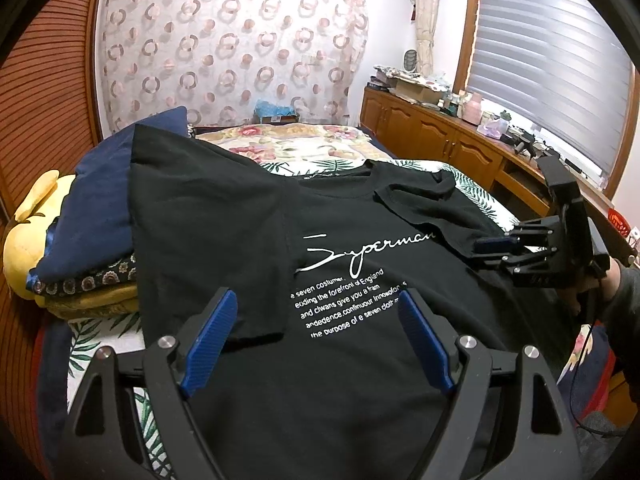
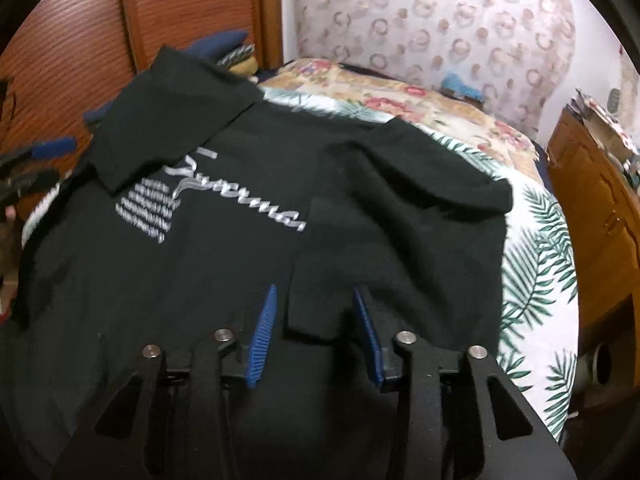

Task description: Fold small clothes

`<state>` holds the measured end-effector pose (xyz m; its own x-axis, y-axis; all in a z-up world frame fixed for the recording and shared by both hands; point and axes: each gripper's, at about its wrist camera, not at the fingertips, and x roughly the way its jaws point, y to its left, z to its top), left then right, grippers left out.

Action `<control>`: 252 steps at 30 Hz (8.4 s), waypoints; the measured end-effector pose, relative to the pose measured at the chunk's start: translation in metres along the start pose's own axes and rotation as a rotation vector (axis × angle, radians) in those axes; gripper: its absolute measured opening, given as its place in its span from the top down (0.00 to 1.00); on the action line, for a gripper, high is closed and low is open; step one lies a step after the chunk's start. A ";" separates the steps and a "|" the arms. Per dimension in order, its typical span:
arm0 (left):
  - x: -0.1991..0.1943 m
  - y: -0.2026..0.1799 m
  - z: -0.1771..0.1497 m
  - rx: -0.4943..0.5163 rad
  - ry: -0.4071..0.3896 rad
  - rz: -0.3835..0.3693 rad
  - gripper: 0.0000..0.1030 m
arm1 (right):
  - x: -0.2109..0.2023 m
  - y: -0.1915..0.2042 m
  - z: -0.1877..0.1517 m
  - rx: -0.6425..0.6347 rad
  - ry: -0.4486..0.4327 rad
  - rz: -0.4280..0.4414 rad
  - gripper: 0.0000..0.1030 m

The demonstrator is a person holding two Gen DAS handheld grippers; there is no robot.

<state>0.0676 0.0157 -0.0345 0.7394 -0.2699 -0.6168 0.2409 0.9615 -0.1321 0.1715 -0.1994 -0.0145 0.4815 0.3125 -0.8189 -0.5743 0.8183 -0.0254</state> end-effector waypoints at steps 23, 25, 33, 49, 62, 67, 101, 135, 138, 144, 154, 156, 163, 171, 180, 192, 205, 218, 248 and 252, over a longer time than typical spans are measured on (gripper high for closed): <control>0.043 -0.021 0.029 0.072 0.064 -0.039 0.19 | -0.028 -0.017 0.000 0.055 -0.067 0.067 0.77; 0.058 -0.029 0.040 0.097 0.087 -0.046 0.19 | -0.031 -0.034 0.004 0.068 -0.077 0.039 0.76; 0.124 -0.055 0.080 0.168 0.166 -0.068 0.19 | -0.007 -0.122 0.025 0.132 -0.055 -0.074 0.76; 0.198 -0.073 0.095 0.171 0.277 -0.108 0.19 | 0.067 -0.196 0.077 0.202 -0.035 0.054 0.79; 0.176 -0.055 0.103 0.127 0.221 -0.087 0.19 | 0.049 -0.207 0.123 0.218 -0.175 -0.024 0.94; 0.160 -0.033 0.110 0.103 0.180 -0.061 0.19 | 0.042 -0.200 0.105 0.198 -0.123 -0.069 0.67; 0.095 0.070 0.098 -0.038 0.071 0.071 0.19 | 0.028 -0.196 0.118 0.231 -0.153 -0.163 0.59; 0.098 0.150 0.123 -0.084 0.063 0.165 0.48 | 0.073 -0.182 0.066 0.233 -0.023 -0.119 0.50; 0.099 0.149 0.123 -0.079 0.065 0.157 0.48 | 0.073 -0.183 0.066 0.233 -0.023 -0.118 0.49; 0.100 0.148 0.123 -0.079 0.067 0.158 0.48 | 0.072 -0.183 0.066 0.233 -0.023 -0.118 0.49; 0.095 0.140 0.125 -0.074 0.035 0.131 0.86 | 0.072 -0.184 0.066 0.234 -0.023 -0.117 0.49; 0.094 0.136 0.125 -0.061 0.032 0.127 0.91 | 0.073 -0.183 0.066 0.236 -0.022 -0.120 0.49; 0.084 0.120 0.124 -0.025 0.007 0.121 0.93 | 0.075 -0.175 0.072 0.209 -0.023 -0.088 0.63; 0.066 0.092 0.120 0.029 -0.023 0.096 0.93 | 0.067 -0.157 0.079 0.165 -0.031 -0.064 0.95; 0.029 0.068 0.109 0.067 -0.064 0.068 0.94 | 0.013 -0.134 0.088 0.145 -0.171 -0.084 0.96; -0.031 0.054 0.066 0.062 -0.117 0.043 0.94 | -0.074 -0.098 0.061 0.139 -0.278 -0.113 0.97; -0.093 0.060 -0.009 -0.047 -0.170 0.037 0.95 | -0.143 -0.062 -0.033 0.185 -0.291 -0.104 0.97; -0.111 0.062 -0.064 -0.062 -0.054 0.058 0.84 | -0.184 -0.040 -0.094 0.179 -0.203 -0.083 0.96; -0.004 0.103 -0.025 -0.011 0.120 0.074 0.49 | -0.060 -0.081 -0.069 0.254 -0.030 -0.082 0.61; 0.005 0.101 -0.033 -0.008 0.155 0.070 0.49 | -0.055 -0.084 -0.072 0.266 -0.007 -0.076 0.61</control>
<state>0.0746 0.1129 -0.0764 0.6484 -0.1923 -0.7366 0.1867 0.9782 -0.0910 0.1458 -0.3200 -0.0086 0.5221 0.2477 -0.8161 -0.3424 0.9373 0.0654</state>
